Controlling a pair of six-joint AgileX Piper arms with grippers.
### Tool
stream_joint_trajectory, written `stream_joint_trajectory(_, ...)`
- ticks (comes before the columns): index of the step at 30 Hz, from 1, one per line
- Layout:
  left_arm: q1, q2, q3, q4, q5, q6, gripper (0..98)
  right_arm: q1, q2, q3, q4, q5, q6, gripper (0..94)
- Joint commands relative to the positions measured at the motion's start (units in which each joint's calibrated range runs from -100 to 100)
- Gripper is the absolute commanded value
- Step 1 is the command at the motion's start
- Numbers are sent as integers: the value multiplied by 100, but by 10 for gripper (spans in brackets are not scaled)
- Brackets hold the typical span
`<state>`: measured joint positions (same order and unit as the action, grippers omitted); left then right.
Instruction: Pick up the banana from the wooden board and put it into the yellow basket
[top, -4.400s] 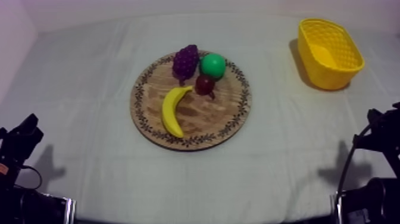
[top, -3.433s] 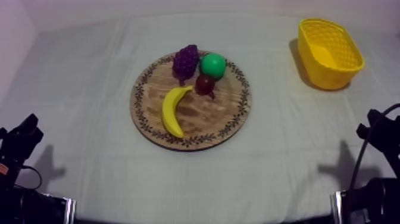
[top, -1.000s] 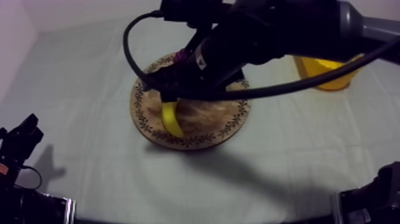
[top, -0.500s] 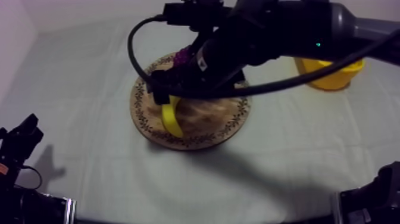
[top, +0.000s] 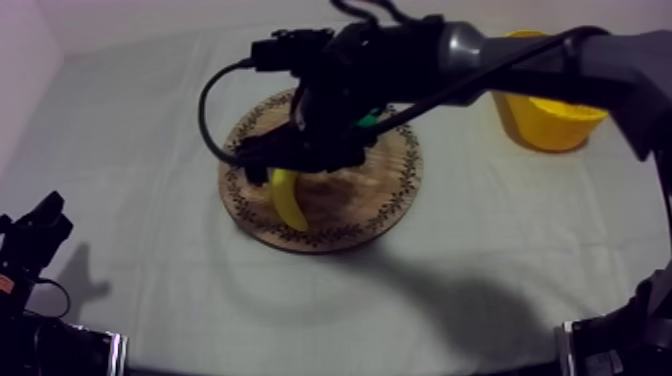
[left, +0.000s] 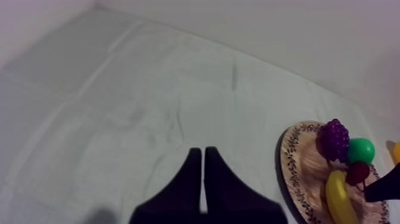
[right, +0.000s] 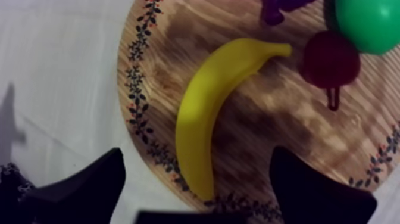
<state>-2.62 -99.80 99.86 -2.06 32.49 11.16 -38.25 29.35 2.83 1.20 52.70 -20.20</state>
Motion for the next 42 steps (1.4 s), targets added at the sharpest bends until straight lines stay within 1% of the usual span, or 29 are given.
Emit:
stream_joint_trajectory(1, -2, -3, 3, -1, 1, 0, 1, -29, 258, -119, 27, -6, -23, 705)
stream_joint_trajectory(4, -2, -3, 3, -1, 1, 0, 1, -26, 494, -384, -3, 85, 32, 699)
stream_joint_trajectory(8, -2, -3, 3, -1, 1, 0, 1, -11, 753, -641, 27, 97, 56, 690)
stream_joint_trajectory(18, -2, -3, 3, -1, 1, 0, 1, -63, 1189, -686, 194, -227, -92, 681)
stream_joint_trajectory(21, -2, -3, 3, -1, 1, 0, 1, -83, 1270, -665, 219, -322, -115, 666)
stream_joint_trajectory(23, -2, -3, 3, -1, 1, 0, 1, -85, 1306, -645, 208, -407, -76, 621)
stream_joint_trajectory(28, -2, -3, 3, -1, 1, 0, 1, -46, 1358, -639, 121, -572, 72, 408)
stream_joint_trajectory(30, -2, -3, 3, -1, 1, 0, 1, -30, 1376, -662, 135, -615, 66, 330)
stream_joint_trajectory(32, -2, -3, 3, -1, 1, 0, 1, -14, 1390, -679, 164, -653, 49, 271)
stream_joint_trajectory(35, -2, -3, 3, -1, 1, 0, 1, 9, 1407, -693, 208, -715, 29, 216)
stream_joint_trajectory(42, -2, -3, 3, -1, 1, 0, 1, 26, 1352, -615, 318, -937, 28, 155)
